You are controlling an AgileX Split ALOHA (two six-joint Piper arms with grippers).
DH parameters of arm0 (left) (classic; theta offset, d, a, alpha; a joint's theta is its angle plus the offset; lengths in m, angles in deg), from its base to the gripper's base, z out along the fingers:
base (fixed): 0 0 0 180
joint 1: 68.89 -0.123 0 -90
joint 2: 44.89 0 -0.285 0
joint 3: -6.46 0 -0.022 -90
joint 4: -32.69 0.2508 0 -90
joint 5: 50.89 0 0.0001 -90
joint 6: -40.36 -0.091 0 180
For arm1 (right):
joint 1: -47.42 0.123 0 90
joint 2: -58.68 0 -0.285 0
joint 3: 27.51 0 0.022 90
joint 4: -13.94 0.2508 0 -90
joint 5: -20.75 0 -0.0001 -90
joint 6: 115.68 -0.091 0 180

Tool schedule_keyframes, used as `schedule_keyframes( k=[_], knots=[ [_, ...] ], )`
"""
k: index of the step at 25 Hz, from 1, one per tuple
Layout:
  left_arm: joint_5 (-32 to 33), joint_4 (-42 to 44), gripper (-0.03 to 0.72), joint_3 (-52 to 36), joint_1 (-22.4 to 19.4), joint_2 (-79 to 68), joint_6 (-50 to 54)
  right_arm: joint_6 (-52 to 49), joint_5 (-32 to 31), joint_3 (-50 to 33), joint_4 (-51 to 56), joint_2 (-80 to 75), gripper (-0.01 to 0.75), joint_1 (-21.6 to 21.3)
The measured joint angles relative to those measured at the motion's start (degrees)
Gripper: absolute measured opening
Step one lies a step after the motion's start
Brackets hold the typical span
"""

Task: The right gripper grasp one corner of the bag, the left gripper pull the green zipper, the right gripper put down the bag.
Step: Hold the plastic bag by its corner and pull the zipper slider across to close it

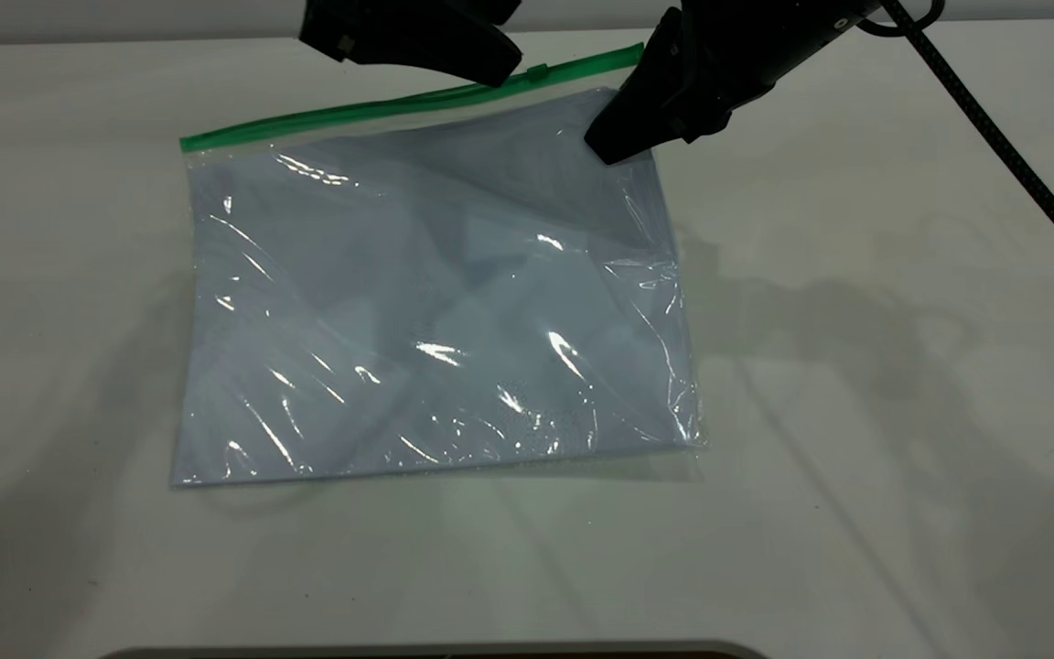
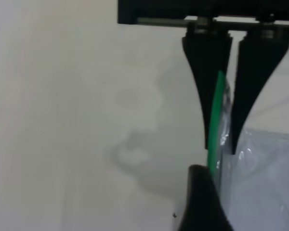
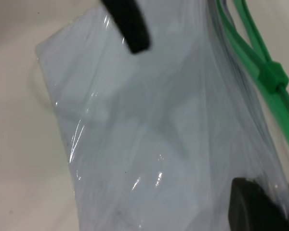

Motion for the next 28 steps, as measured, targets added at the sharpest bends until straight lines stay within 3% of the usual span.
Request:
schedule_keyframes(
  k=[8,21,23,28],
  knots=[
    [-0.07,-3.45,0.416,2.12,0.02,-3.9,-0.07,0.0,-0.02,0.0,0.0,0.0,0.034,0.0],
    [-1.14,-4.93,0.375,3.17,1.96,-5.92,-0.1,0.0,-0.07,0.0,0.09,0.0,0.034,0.0],
    [-1.14,-4.93,0.328,3.17,1.96,-5.92,-0.1,0.03,-0.07,0.0,0.09,0.0,0.034,0.0],
    [-1.44,-4.93,0.121,3.23,1.96,-5.92,-0.1,0.03,-0.12,0.0,0.09,0.0,0.034,0.0]
  ],
)
